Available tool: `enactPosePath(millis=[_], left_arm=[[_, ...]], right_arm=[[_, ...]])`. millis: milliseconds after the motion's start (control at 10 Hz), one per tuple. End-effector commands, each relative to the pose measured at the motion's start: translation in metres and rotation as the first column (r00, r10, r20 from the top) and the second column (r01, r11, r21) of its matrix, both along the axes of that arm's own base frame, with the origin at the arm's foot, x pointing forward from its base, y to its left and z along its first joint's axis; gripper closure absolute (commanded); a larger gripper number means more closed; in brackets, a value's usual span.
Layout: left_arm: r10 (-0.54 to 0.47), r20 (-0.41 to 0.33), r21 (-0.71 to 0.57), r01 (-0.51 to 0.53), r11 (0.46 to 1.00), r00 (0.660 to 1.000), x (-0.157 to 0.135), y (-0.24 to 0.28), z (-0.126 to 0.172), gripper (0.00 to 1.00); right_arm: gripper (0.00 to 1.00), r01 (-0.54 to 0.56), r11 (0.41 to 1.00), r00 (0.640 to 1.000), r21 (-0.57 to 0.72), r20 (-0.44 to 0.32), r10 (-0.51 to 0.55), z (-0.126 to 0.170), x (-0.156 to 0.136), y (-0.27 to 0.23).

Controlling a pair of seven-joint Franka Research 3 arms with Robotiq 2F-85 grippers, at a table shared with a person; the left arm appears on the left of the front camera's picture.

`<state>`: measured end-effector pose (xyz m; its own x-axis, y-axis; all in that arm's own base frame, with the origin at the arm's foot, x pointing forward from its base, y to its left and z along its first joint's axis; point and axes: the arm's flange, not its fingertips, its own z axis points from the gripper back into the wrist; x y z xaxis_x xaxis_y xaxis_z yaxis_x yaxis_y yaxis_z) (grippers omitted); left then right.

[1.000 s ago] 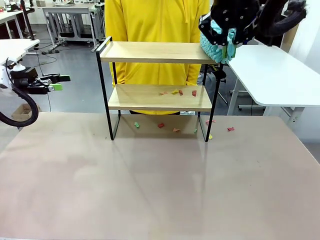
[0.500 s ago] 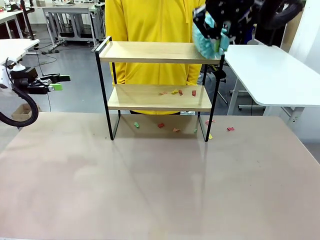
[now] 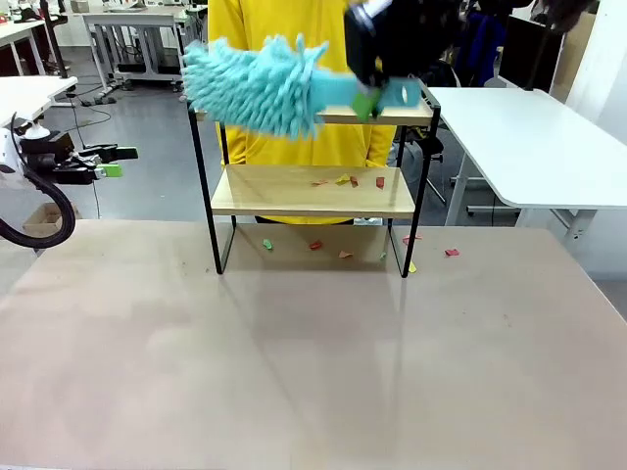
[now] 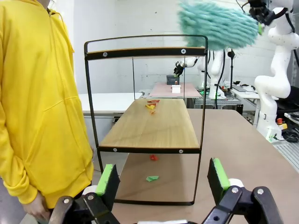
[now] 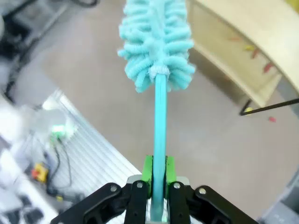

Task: Clean the shelf.
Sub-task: Clean the specific section of the Shelf indicated by the human with the Duster.

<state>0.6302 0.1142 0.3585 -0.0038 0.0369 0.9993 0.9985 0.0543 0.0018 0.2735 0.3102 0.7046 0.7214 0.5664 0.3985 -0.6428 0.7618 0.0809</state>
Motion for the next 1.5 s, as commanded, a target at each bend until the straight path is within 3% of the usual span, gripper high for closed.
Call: enactPosePath(millis=[0,200,400,700,900,1000,1200,1400], left_arm=[[0.004,0.011,-0.001,-0.004,1.0,1.0,-0.002,0.0,0.003,0.0],[0.004,0.011,-0.001,-0.004,1.0,1.0,-0.002,0.0,0.003,0.0],[0.004,0.011,-0.001,-0.004,1.0,1.0,-0.002,0.0,0.003,0.0],[0.004,0.011,-0.001,-0.004,1.0,1.0,-0.002,0.0,0.003,0.0],[0.004,0.011,-0.001,-0.004,1.0,1.0,-0.002,0.0,0.003,0.0],[0.004,0.011,-0.001,-0.004,1.0,1.0,-0.002,0.0,0.003,0.0],[0.004,0.011,-0.001,-0.004,1.0,1.0,-0.002,0.0,0.003,0.0],[0.004,0.011,-0.001,-0.004,1.0,1.0,-0.002,0.0,0.003,0.0]], right_arm=[[0.87,-0.231,0.965,0.973,-0.122,-0.056,0.225,-0.016,-0.011,-0.035],[0.87,-0.401,0.901,0.909,-0.163,-0.188,0.371,-0.036,-0.024,-0.061],[0.87,-0.475,0.857,0.855,-0.201,-0.337,0.395,-0.06,-0.026,-0.091],[0.87,-0.556,0.777,0.787,-0.294,-0.488,0.378,-0.089,-0.022,-0.134],[0.87,-0.565,0.762,0.787,-0.316,-0.484,0.383,-0.113,-0.007,-0.153],[0.87,-0.552,0.783,0.796,-0.287,-0.461,0.392,-0.13,0.0,-0.16],[0.87,-0.508,0.827,0.83,-0.243,-0.394,0.394,-0.165,0.004,-0.159],[0.87,-0.448,0.864,0.883,-0.23,-0.263,0.388,-0.169,-0.002,-0.159]])
